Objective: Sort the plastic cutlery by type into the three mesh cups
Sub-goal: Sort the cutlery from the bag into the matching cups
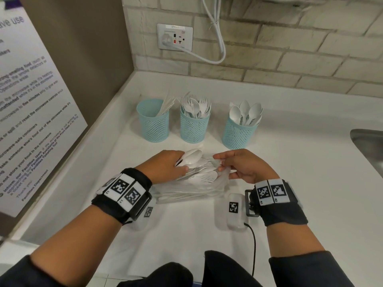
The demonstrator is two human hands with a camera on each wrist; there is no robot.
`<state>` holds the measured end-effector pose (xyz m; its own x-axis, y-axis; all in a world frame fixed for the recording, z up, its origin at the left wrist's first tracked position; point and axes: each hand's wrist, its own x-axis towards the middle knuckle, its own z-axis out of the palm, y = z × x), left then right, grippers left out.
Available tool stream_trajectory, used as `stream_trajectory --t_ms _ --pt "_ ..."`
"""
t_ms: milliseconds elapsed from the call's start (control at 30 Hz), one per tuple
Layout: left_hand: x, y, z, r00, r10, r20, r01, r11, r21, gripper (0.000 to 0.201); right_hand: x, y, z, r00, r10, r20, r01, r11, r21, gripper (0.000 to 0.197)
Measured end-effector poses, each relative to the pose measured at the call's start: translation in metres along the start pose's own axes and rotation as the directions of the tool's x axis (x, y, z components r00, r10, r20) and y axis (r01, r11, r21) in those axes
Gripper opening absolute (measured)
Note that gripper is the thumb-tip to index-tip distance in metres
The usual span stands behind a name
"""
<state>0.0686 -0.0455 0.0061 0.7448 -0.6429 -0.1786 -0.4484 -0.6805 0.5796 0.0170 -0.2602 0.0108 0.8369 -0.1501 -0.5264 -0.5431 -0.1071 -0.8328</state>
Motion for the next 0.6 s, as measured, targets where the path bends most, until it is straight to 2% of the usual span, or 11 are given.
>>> stream_trajectory --t_ms 133,233,367,433,500,567,600 --pt "-0.001 -0.002 -0.005 0.996 0.045 0.076 -0.032 0.987 -0.159 0.006 0.0 -0.001 0.0 1.0 -0.002 0.011 0.002 1.0 -0.014 0.027" --pt "0.0 0.0 -0.009 0.995 0.068 0.077 -0.045 0.962 -0.268 0.02 -0.002 -0.003 -0.001 1.0 -0.004 0.021 0.005 0.999 -0.054 0.027" --pt "0.003 0.004 -0.013 0.997 0.068 0.027 -0.051 0.917 -0.397 0.019 -0.005 -0.014 -0.001 0.999 -0.047 0.003 0.047 0.983 -0.176 0.033" --pt "0.006 0.005 -0.016 0.996 0.086 0.015 -0.07 0.888 -0.454 0.02 -0.006 -0.023 -0.003 0.988 -0.146 -0.047 0.12 0.926 -0.358 0.033" --pt "0.008 0.007 -0.02 0.996 0.089 -0.005 -0.08 0.869 -0.487 0.021 -0.01 -0.033 -0.003 0.945 -0.311 -0.101 0.234 0.858 -0.457 0.03" --pt "0.011 0.01 -0.023 0.996 0.083 -0.033 -0.087 0.844 -0.529 0.021 -0.015 -0.045 0.001 0.879 -0.453 -0.145 0.375 0.848 -0.374 0.025" --pt "0.012 0.012 -0.025 0.996 0.08 -0.036 -0.086 0.82 -0.566 0.02 -0.018 -0.051 0.003 0.864 -0.482 -0.144 0.427 0.855 -0.294 0.024"
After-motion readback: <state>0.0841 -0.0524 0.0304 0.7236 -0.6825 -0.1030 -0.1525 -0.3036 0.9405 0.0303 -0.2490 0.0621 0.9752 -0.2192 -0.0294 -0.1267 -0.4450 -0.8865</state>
